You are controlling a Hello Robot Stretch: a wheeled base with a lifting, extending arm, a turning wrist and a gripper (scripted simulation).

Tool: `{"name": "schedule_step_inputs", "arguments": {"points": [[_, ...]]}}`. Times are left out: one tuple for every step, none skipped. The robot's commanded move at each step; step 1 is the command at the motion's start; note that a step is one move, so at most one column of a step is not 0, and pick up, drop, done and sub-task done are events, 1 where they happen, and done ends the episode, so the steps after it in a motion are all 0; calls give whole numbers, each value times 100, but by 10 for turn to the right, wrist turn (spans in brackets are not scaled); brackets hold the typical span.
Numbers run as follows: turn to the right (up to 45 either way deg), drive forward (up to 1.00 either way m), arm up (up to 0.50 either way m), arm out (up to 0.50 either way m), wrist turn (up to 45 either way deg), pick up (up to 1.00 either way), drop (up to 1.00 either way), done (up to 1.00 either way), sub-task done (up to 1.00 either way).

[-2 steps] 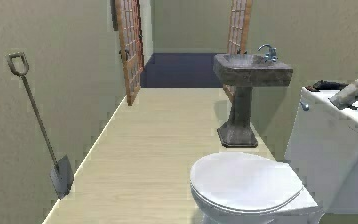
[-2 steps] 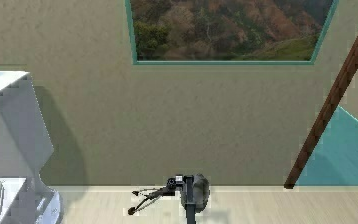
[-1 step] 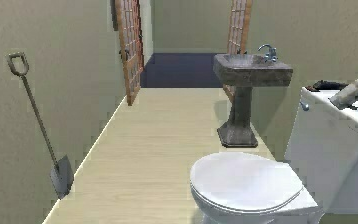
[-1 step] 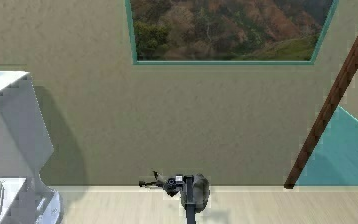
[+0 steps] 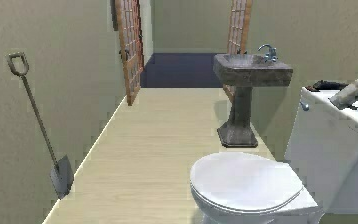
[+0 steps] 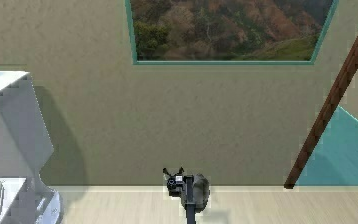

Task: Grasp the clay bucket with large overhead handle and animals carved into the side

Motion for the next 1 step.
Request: {"name": "schedule_step_inputs", "arguments": {"points": [[0, 0, 0, 0, 420, 0, 0, 0, 0]]}}
